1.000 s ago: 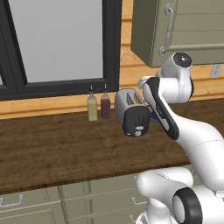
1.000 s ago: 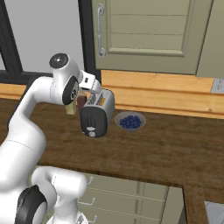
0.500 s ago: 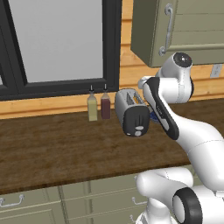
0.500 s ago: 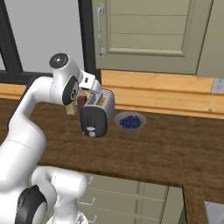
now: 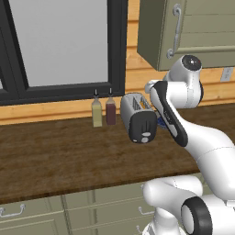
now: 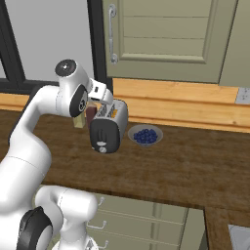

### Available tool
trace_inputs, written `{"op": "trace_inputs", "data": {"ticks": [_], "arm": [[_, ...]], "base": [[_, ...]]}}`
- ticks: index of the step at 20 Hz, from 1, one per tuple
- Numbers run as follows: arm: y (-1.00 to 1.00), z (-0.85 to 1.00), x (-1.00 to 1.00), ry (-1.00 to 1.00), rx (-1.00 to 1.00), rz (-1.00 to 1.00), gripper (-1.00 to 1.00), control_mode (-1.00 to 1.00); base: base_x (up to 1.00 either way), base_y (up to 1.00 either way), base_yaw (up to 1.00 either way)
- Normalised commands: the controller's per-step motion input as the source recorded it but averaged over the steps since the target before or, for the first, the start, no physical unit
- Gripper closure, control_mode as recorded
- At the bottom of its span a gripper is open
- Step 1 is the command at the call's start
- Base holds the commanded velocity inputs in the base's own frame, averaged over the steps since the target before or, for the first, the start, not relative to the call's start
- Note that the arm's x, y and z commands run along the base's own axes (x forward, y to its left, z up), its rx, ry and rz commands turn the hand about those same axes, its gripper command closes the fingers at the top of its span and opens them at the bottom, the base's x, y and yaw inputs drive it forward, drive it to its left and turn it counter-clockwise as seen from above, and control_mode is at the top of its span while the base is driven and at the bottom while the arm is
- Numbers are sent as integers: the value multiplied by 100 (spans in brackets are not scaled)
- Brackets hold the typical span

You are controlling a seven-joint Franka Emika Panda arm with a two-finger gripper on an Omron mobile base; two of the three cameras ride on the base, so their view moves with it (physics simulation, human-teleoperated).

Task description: Start the toaster. Once the lever pops up, take the bread to the plate on the dining counter.

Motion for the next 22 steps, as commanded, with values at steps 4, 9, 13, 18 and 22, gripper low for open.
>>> {"op": "trace_inputs", "data": {"ticks": [4,9,13,18,22], "arm": [[0,0,0,0,0,0,-100,-100],[0,0,0,0,0,0,-100,-100],[0,0,0,0,0,0,-100,-100],[0,0,0,0,0,0,-100,-100],[0,0,0,0,0,0,-100,-100]], "base": [[0,0,0],[0,0,0],[0,0,0],[0,0,0],[0,0,0]]}}
